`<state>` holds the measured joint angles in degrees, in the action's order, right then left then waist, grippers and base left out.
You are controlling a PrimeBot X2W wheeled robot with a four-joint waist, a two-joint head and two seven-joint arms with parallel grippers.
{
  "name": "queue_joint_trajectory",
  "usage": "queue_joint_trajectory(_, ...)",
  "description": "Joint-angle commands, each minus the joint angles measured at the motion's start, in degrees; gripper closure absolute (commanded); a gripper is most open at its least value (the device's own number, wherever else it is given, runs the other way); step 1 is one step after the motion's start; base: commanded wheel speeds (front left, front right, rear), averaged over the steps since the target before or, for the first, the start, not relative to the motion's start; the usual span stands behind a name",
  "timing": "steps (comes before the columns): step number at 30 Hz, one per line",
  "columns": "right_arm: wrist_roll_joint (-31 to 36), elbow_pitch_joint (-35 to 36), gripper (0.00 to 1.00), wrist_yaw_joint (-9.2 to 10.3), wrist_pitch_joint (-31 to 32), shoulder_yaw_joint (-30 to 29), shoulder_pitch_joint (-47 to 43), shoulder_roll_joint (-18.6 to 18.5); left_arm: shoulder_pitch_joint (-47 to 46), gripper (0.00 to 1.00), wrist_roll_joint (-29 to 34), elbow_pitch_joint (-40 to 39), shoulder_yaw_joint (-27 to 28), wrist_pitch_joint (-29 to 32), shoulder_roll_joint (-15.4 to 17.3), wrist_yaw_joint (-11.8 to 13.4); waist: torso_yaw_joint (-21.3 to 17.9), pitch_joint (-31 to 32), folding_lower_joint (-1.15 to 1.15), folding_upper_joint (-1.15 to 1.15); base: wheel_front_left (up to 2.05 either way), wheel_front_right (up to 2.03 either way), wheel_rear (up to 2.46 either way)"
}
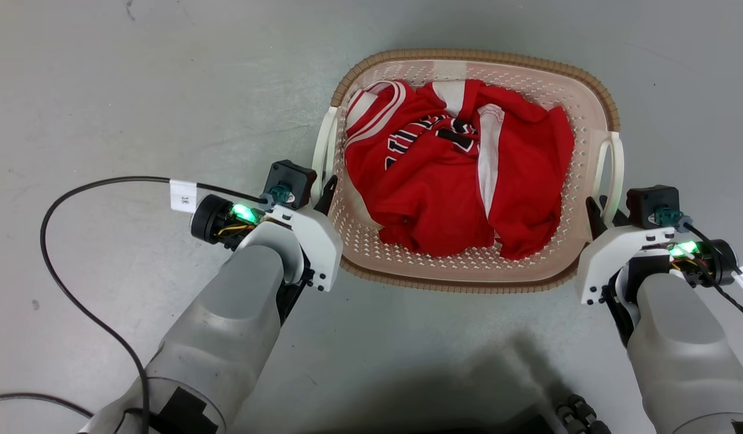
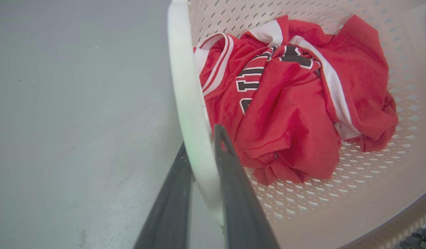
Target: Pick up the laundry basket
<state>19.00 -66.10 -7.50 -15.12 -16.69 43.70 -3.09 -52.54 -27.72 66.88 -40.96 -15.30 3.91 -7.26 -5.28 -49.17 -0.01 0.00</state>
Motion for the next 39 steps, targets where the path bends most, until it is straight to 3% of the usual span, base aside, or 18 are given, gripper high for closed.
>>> queue_joint_trajectory(1,-0.08,-0.11,1.00,0.02,-0.06,0.84,1.55,0.34,-0.89,1.00,-0.11,0.32,-0.62,0.26,0.25,-0.37,0.06,0.09,0.01,0.00,0.00,0.00,0.00)
queue_joint_trajectory(12,-0.05,-0.78,1.00,0.02,-0.10,3.89,-0.53,0.33,1.08,1.00,-5.44,0.92,-4.93,0.61,-0.98,-0.59,0.70,6.04,0.01,0.00,0.00,0.00,0.00)
queue_joint_trajectory(29,-0.34,-6.84,1.00,0.02,-0.02,11.02,-3.87,0.38,8.94,1.00,-17.43,2.59,-7.42,6.59,-0.68,-0.60,3.44,23.74,0.01,0.00,0.00,0.00,0.00)
queue_joint_trajectory(39,-5.03,-7.68,1.00,0.02,4.84,18.83,-8.16,0.36,14.47,1.00,-22.83,2.19,-9.36,12.71,0.40,-0.59,4.35,34.11,0.01,0.00,0.00,0.00,0.00)
